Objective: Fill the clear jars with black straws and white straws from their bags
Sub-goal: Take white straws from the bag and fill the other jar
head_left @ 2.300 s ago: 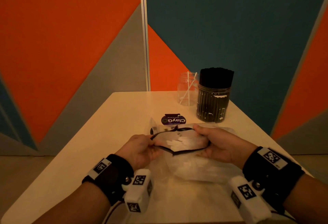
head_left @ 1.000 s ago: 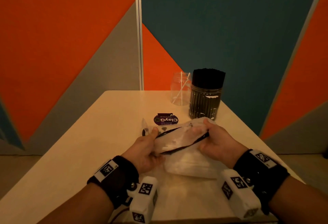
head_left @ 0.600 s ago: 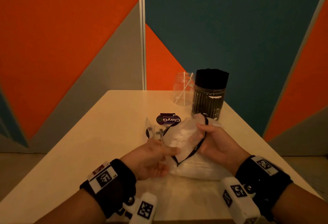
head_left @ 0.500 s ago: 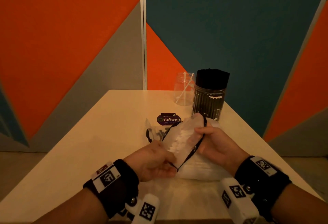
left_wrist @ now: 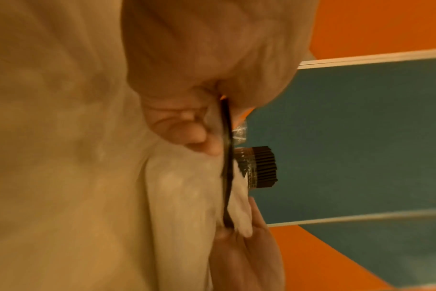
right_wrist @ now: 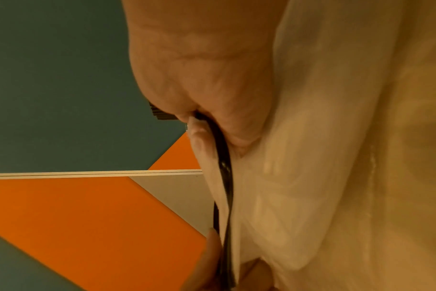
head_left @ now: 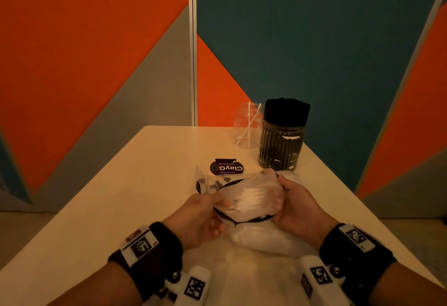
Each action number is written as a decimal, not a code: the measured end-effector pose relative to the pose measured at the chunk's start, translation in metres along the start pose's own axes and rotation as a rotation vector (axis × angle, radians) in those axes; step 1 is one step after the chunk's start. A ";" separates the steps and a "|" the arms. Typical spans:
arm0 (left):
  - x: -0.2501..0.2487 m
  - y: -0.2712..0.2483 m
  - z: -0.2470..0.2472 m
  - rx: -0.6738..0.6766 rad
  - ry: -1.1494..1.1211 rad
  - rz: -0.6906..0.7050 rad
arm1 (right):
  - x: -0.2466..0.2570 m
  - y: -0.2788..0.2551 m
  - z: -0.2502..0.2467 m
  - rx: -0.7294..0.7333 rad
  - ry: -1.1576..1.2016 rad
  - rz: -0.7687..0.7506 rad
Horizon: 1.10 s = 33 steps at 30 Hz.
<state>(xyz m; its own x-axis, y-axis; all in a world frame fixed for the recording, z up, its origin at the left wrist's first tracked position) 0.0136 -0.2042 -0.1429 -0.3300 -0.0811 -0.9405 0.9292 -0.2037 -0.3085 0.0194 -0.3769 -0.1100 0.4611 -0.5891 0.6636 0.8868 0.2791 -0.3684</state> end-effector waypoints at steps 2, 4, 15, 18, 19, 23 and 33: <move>-0.031 0.011 -0.013 -0.023 0.298 0.114 | 0.001 0.002 -0.001 0.013 -0.014 0.000; -0.075 0.024 -0.025 -0.124 0.572 0.265 | 0.000 0.004 -0.001 0.031 -0.025 0.012; -0.233 0.160 0.072 -0.156 1.479 0.866 | 0.019 0.035 -0.020 -0.031 0.048 0.028; -0.253 0.215 0.086 -0.129 1.574 0.888 | 0.023 0.042 -0.031 -0.055 0.038 0.034; -0.256 0.233 0.090 -0.113 1.589 0.873 | 0.024 0.045 -0.035 -0.074 0.051 0.030; -0.249 0.292 0.100 -0.012 1.587 0.739 | 0.028 0.050 -0.049 -0.121 0.051 0.031; -0.264 0.270 0.063 -0.162 1.688 0.854 | 0.022 0.047 -0.044 -0.091 0.015 0.041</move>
<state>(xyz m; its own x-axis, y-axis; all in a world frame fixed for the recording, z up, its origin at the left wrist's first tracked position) 0.3414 -0.2991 0.0315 0.5542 0.8298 0.0660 0.7706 -0.5414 0.3361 0.0698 -0.4101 -0.1409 0.4956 -0.5904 0.6370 0.8604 0.2336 -0.4529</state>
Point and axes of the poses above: each hand's wrist, its own y-axis towards the middle knuckle, its own z-axis out of the palm, x = y × z, the point moved 10 cm from there along y, towards the middle knuckle, and after that the axes turned 7 degrees about z, right-handed, at the moved point
